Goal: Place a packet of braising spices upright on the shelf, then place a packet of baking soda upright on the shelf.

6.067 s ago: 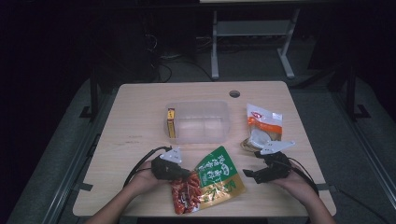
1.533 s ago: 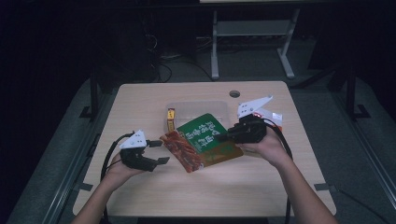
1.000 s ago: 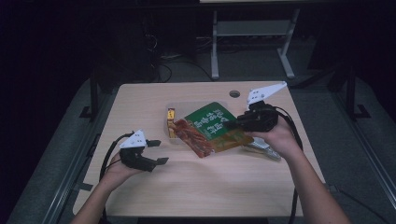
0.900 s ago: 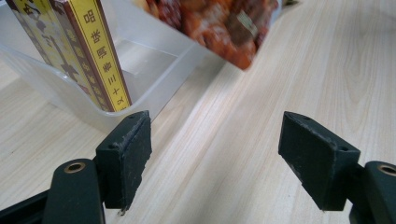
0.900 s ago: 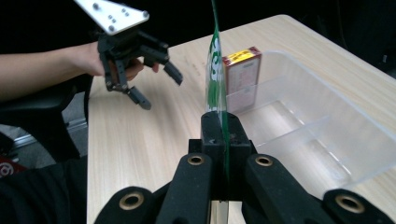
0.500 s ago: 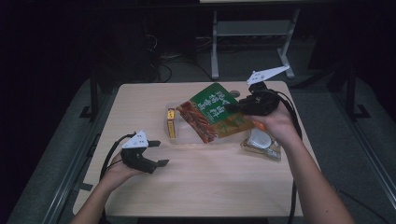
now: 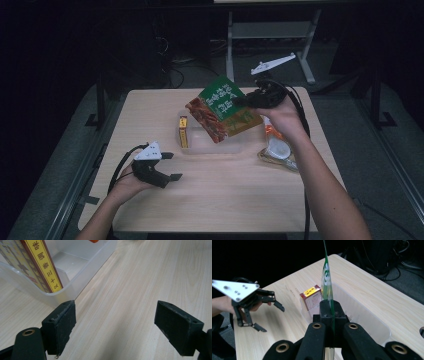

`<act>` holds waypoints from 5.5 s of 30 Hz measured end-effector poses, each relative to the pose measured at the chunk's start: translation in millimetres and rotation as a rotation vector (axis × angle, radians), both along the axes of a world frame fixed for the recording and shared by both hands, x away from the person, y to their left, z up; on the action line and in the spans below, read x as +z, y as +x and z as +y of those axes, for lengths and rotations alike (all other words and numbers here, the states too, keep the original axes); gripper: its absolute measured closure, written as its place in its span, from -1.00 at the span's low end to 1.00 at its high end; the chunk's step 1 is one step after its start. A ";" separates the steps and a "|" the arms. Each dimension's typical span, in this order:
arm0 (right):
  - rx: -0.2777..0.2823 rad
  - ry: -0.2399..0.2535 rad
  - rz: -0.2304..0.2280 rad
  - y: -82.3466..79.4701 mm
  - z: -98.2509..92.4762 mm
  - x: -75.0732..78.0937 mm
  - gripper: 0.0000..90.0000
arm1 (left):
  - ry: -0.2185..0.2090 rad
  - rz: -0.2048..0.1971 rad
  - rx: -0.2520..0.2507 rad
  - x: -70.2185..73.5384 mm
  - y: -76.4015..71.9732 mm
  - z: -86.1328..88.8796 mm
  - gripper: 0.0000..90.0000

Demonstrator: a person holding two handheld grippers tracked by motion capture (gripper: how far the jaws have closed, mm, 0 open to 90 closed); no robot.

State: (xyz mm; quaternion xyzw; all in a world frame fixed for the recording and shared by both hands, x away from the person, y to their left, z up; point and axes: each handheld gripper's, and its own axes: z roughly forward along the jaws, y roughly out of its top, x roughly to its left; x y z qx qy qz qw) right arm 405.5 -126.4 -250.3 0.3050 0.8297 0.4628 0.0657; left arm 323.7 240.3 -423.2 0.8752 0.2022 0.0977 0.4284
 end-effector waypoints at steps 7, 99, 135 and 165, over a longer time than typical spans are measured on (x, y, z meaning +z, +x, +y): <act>-0.050 -0.029 0.044 6.5 9.4 -4.3 1.00 | 0.000 0.003 0.001 -0.5 0.3 0.1 -0.62; -0.066 -0.174 0.150 67.6 87.3 -14.3 0.35 | 0.009 0.029 -0.049 -5.2 0.3 -8.0 -0.62; -0.141 -0.098 -0.062 -24.1 -59.6 -97.7 0.45 | 0.031 0.031 -0.042 -10.0 -1.4 -6.3 -0.62; -0.155 -0.366 0.047 -15.2 -124.6 -193.2 1.00 | 0.046 0.060 -0.058 -14.8 -5.0 -12.1 -0.62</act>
